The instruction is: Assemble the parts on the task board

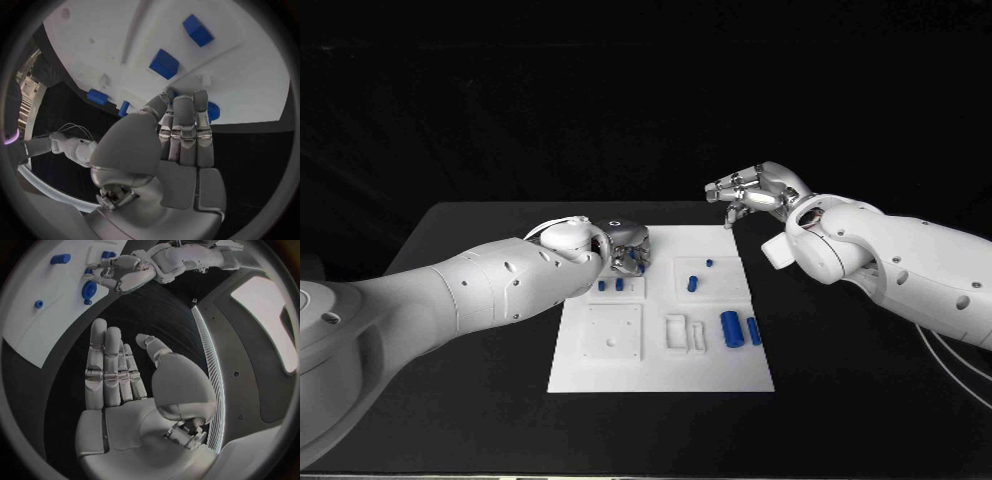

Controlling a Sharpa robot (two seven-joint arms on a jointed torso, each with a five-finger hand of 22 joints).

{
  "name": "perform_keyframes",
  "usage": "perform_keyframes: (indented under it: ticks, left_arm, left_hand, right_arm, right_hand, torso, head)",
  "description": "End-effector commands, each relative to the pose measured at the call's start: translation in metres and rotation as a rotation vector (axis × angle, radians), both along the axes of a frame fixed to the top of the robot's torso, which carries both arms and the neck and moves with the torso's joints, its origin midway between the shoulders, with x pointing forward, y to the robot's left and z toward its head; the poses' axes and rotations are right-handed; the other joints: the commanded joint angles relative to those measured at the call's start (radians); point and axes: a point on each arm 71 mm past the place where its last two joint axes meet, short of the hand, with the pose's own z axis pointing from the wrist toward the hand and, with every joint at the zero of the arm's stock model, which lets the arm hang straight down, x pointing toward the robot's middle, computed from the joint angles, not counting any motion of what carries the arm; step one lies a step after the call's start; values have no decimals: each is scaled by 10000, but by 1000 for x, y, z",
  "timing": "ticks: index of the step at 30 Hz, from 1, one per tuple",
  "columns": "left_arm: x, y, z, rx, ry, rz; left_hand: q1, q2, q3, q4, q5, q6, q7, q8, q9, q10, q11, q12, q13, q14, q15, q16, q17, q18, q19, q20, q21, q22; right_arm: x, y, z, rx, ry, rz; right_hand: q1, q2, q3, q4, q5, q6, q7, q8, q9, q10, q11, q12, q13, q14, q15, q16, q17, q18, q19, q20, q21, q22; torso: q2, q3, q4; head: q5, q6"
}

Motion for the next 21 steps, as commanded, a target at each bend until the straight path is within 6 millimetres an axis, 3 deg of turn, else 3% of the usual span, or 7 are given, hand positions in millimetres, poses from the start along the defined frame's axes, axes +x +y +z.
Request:
perform_keyframes:
  ticks: [1,21]
  left_arm:
    - [-1,-2,-1,-57,-15,-24]
    - [-1,0,4,-495,-497,72]
  left_hand:
    - [24,110,-46,50,27,157,-11,-34,14,160,-20,-36,2,60,8,95,24,103,58,-5,74,225]
    - [275,357,-235,-325,169,500,-5,-46,12,564,-65,-35,6,167,42,93,22,274,-57,21,615,224]
  right_arm:
    - [0,1,1,-64,-163,105]
    - [0,2,1,-67,-198,110]
  right_hand:
    - [10,-67,57,-41,47,60,-5,-37,-12,-41,1,-49,-16,-67,18,17,-13,143,-78,36,54,18]
    - [-13,-65,111,-59,93,96,-13,-38,-12,-31,-2,-50,-16,-86,18,30,-35,140,-120,34,81,91]
  torso:
    - [2,-2,3]
    - [-6,-9,12]
  head:
    - [-25,5]
    - [-11,56]
